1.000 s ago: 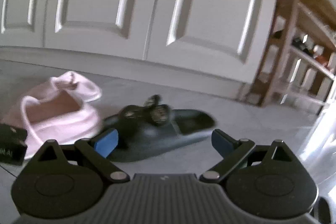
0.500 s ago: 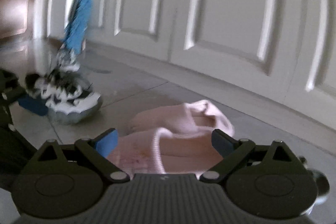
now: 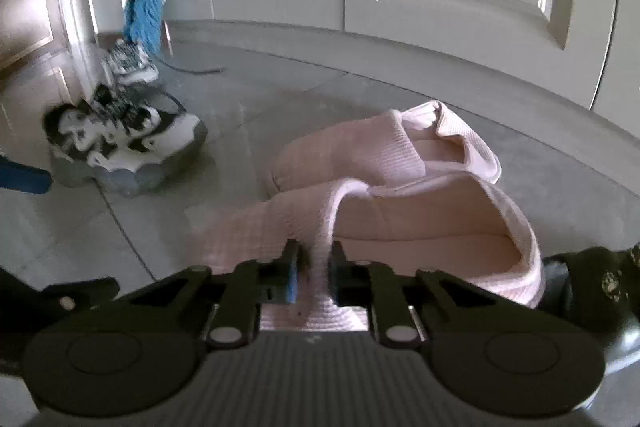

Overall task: Organize scattered shoes
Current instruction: 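Grasp a pink fuzzy slipper by its heel with the right tool, then carry the pink slipper and set it down, opening the right tool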

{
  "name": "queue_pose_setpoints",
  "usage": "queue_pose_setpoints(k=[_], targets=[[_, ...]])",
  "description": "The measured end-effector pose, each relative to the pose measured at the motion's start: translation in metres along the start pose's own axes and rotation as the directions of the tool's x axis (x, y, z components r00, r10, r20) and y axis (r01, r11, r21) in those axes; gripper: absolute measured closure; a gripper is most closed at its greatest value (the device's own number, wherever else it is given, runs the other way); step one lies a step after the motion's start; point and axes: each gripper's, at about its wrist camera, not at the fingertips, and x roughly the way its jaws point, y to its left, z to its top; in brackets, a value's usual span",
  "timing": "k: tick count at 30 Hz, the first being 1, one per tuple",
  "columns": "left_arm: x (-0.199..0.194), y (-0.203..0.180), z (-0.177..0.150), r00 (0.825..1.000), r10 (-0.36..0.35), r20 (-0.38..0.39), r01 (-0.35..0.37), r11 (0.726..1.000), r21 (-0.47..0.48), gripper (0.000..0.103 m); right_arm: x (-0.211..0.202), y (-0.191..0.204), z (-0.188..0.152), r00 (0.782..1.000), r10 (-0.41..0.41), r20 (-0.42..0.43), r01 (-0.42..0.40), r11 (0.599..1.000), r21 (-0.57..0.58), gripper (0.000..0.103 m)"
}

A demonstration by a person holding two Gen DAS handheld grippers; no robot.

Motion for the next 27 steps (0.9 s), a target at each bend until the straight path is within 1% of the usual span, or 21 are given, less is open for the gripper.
queue_pose_setpoints(k=[4, 5, 8, 10, 12, 14, 16, 17, 19, 21, 23, 24, 27], targets=[[-0.008, -0.003, 0.004, 1.0, 0.004, 0.016, -0.004, 1.0, -0.004, 0.01, -0.009, 0.006, -0.006, 1.0, 0.017, -0.01, -0.017, 0.996, -0.084, 0.091], [-0.01, -0.005, 0.004, 1.0, 0.005, 0.017, -0.005, 1.0, 0.001, 0.01, -0.014, 0.008, -0.009, 0.999, 0.031, -0.013, -0.032, 0.993, -0.11, 0.091], [-0.02, -0.008, 0.002, 0.999, 0.013, 0.04, -0.015, 0.999, 0.033, 0.01, -0.031, 0.006, -0.019, 0.994, 0.1, -0.035, -0.104, 0.986, -0.132, 0.091], [-0.026, -0.009, -0.002, 0.999, 0.011, 0.048, -0.014, 0.999, 0.049, 0.01, -0.049, 0.003, -0.033, 0.989, 0.138, -0.059, -0.146, 0.973, -0.18, 0.091], [-0.031, -0.011, -0.008, 0.999, -0.026, 0.043, 0.023, 0.998, 0.057, 0.01, -0.068, -0.001, -0.047, 0.981, 0.17, -0.09, -0.186, 0.956, -0.227, 0.091], [-0.036, -0.016, -0.014, 0.996, -0.08, 0.033, 0.078, 0.995, 0.066, 0.01, -0.086, -0.006, -0.059, 0.973, 0.194, -0.128, -0.22, 0.947, -0.236, 0.091], [-0.04, -0.023, -0.02, 0.993, -0.12, 0.023, 0.118, 0.99, 0.075, 0.01, -0.105, -0.01, -0.072, 0.96, 0.218, -0.175, -0.256, 0.936, -0.241, 0.091], [-0.044, -0.03, -0.024, 0.989, -0.15, 0.014, 0.148, 0.985, 0.083, 0.01, -0.12, -0.012, -0.082, 0.953, 0.228, -0.199, -0.274, 0.928, -0.252, 0.091], [-0.05, -0.041, -0.03, 0.981, -0.195, 0.004, 0.193, 0.976, 0.101, 0.01, -0.134, -0.011, -0.093, 0.946, 0.231, -0.23, -0.289, 0.92, -0.264, 0.091], [-0.056, -0.052, -0.034, 0.974, -0.229, -0.001, 0.227, 0.966, 0.121, 0.01, -0.16, -0.009, -0.108, 0.931, 0.249, -0.267, -0.323, 0.902, -0.285, 0.091], [-0.067, -0.067, -0.04, 0.964, -0.267, 0.003, 0.263, 0.951, 0.162, 0.01, -0.176, -0.01, -0.118, 0.917, 0.263, -0.302, -0.356, 0.88, -0.315, 0.091], [-0.072, -0.073, -0.042, 0.959, -0.283, 0.005, 0.277, 0.944, 0.18, 0.01, -0.184, -0.01, -0.123, 0.909, 0.269, -0.319, -0.372, 0.868, -0.329, 0.091], [-0.083, -0.088, -0.044, 0.959, -0.28, 0.036, 0.265, 0.937, 0.229, 0.01, -0.201, -0.017, -0.132, 0.89, 0.26, -0.374, -0.398, 0.844, -0.36, 0.091]])
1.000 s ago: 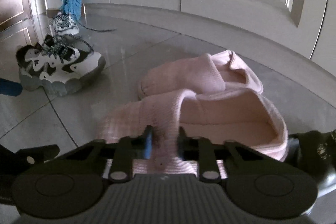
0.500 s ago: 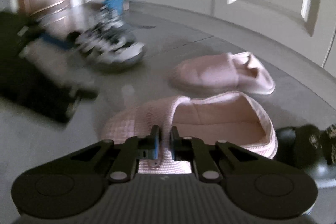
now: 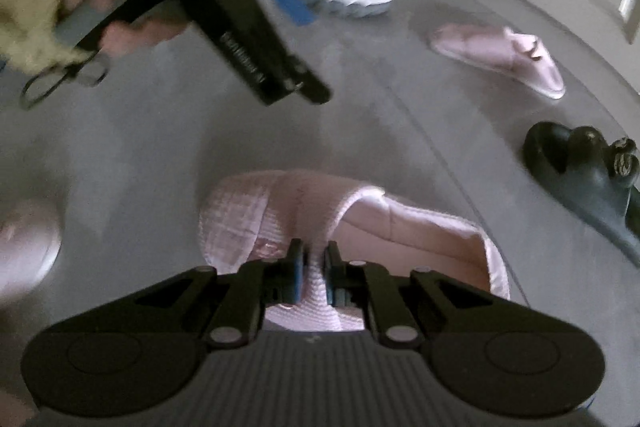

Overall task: Organize scattered shoes
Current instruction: 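Carry the pink slipper and set it down, opening the right tool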

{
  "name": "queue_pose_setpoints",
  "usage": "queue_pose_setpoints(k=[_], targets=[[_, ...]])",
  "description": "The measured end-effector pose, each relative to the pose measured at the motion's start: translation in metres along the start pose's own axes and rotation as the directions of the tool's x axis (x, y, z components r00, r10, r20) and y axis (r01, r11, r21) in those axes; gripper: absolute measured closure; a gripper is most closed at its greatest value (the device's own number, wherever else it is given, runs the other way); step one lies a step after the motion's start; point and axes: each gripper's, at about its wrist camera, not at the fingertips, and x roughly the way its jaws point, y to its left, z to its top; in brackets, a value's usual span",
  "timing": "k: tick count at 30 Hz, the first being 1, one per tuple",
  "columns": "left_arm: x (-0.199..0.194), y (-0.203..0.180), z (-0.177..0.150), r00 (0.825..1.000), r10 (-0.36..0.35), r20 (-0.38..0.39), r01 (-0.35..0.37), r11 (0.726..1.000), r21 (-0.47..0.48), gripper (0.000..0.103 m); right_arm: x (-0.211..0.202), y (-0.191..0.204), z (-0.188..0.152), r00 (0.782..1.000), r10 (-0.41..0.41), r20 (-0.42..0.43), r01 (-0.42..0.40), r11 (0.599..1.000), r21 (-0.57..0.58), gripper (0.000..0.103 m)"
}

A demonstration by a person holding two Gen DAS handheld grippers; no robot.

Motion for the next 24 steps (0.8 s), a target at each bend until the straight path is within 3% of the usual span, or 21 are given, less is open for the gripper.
queue_pose_setpoints(k=[2, 4, 5, 6, 7, 8, 11, 13, 17, 18, 22, 24], targets=[[-0.003, 0.0, 0.003, 0.999, 0.033, 0.021, -0.033, 0.999, 0.004, 0.01, -0.007, 0.002, -0.007, 0.999, 0.005, -0.034, -0.006, 1.0, -0.02, 0.09], [-0.004, 0.009, 0.005, 0.996, 0.079, 0.037, -0.079, 0.997, -0.014, 0.01, -0.01, 0.001, -0.011, 0.998, -0.004, -0.06, 0.003, 1.0, -0.012, 0.08], [-0.003, 0.016, 0.005, 0.994, 0.097, 0.04, -0.096, 0.995, -0.027, 0.01, -0.013, -0.002, -0.008, 0.997, -0.035, -0.071, 0.038, 0.998, 0.041, 0.058], [-0.003, 0.022, 0.006, 0.993, 0.109, 0.041, -0.107, 0.994, -0.035, 0.01, -0.017, -0.004, -0.004, 0.994, -0.067, -0.083, 0.075, 0.992, 0.097, 0.043], [-0.002, 0.034, 0.006, 0.99, 0.137, 0.04, -0.135, 0.99, -0.047, 0.01, -0.026, -0.004, 0.0, 0.996, -0.085, -0.025, 0.087, 0.987, 0.133, 0.02], [0.001, 0.053, 0.003, 0.982, 0.184, 0.037, -0.182, 0.982, -0.06, 0.01, -0.035, -0.004, 0.003, 0.994, -0.103, 0.038, 0.095, 0.981, 0.168, 0.016], [0.006, 0.088, -0.003, 0.959, 0.277, 0.063, -0.274, 0.96, -0.057, 0.01, -0.058, -0.004, 0.015, 0.968, -0.152, 0.198, 0.099, 0.962, 0.254, 0.013], [0.009, 0.11, -0.005, 0.935, 0.345, 0.078, -0.342, 0.938, -0.05, 0.01, -0.062, -0.006, 0.023, 0.952, -0.162, 0.258, 0.076, 0.947, 0.313, 0.011], [0.03, 0.168, 0.001, 0.906, 0.422, 0.014, -0.419, 0.902, -0.101, 0.01, -0.044, -0.007, 0.033, 0.955, -0.108, 0.275, 0.003, 0.934, 0.358, 0.011], [0.035, 0.183, 0.003, 0.906, 0.423, -0.005, -0.42, 0.898, -0.127, 0.01, -0.038, -0.005, 0.034, 0.958, -0.094, 0.272, -0.012, 0.931, 0.365, 0.011], [0.053, 0.238, -0.001, 0.956, 0.294, -0.015, -0.286, 0.914, -0.287, 0.011, -0.021, 0.001, 0.038, 0.962, -0.052, 0.266, -0.056, 0.921, 0.384, 0.011], [0.063, 0.254, -0.004, 0.964, 0.266, -0.011, -0.255, 0.912, -0.322, 0.011, -0.017, 0.003, 0.038, 0.964, -0.037, 0.262, -0.073, 0.913, 0.401, 0.011]])
